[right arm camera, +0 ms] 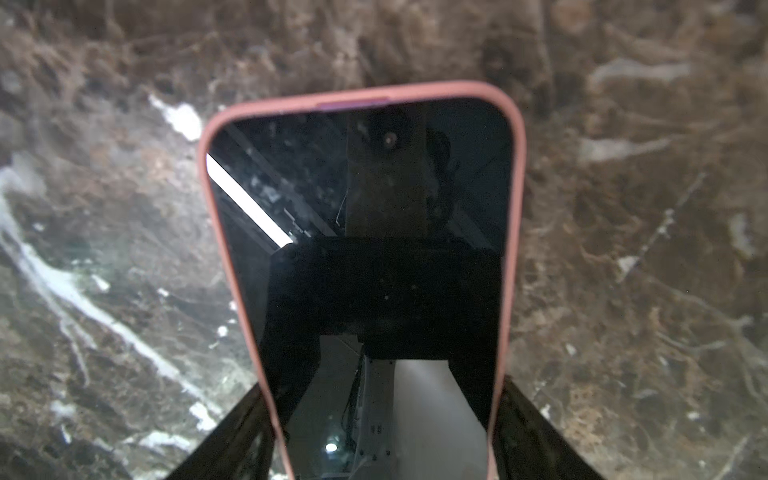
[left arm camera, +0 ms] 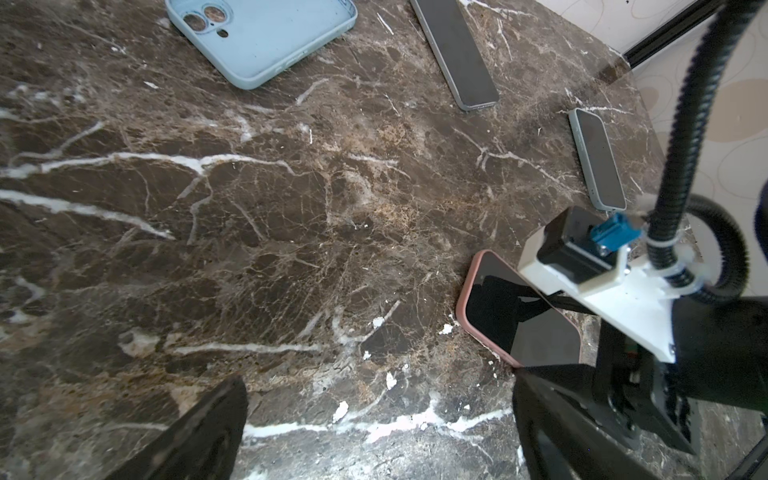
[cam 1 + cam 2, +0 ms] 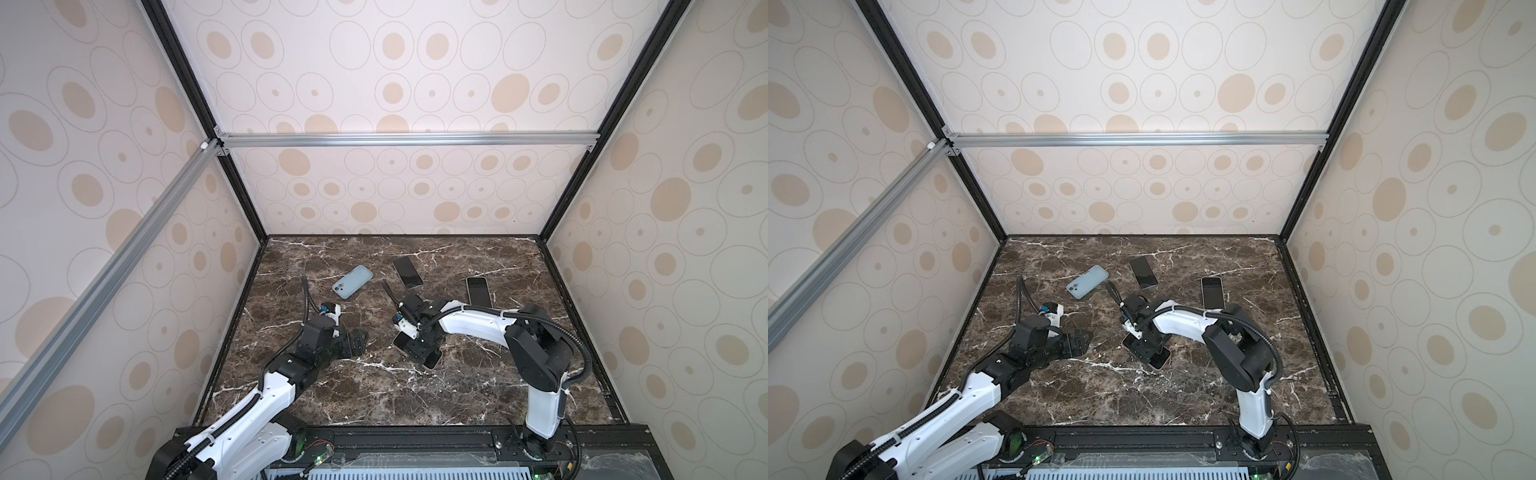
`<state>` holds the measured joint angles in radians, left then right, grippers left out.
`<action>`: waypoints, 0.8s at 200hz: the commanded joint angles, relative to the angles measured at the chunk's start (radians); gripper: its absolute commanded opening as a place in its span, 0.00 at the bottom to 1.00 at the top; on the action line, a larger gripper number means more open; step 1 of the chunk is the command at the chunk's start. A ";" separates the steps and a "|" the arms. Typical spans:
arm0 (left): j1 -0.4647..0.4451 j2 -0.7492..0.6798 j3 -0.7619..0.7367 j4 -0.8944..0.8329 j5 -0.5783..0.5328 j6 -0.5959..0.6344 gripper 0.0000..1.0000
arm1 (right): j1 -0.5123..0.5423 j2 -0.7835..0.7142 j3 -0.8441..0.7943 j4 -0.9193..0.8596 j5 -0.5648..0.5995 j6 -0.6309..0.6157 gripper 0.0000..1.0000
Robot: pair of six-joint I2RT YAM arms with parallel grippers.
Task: Put the phone into the phone case
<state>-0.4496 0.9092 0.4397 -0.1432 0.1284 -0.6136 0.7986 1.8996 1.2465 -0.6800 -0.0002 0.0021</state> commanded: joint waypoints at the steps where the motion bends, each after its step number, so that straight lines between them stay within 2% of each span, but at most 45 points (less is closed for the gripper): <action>1: 0.008 0.011 0.011 0.015 0.000 0.009 1.00 | -0.039 -0.071 -0.031 0.039 -0.007 0.117 0.30; 37: 0.010 0.024 0.013 0.027 0.011 0.020 1.00 | -0.113 -0.155 -0.044 0.039 0.037 0.213 0.27; 84: 0.012 0.037 0.022 0.021 0.011 0.041 1.00 | -0.221 -0.237 -0.018 -0.002 0.121 0.260 0.22; 142: 0.012 0.055 0.035 0.018 0.014 0.058 1.00 | -0.375 -0.240 0.060 -0.068 0.157 0.238 0.22; 160: 0.013 0.060 0.042 0.010 0.014 0.064 0.99 | -0.415 -0.228 0.091 -0.094 0.204 0.210 0.22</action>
<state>-0.4446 0.9642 0.4404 -0.1314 0.1387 -0.5819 0.4252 1.6772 1.2785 -0.7246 0.1337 0.2382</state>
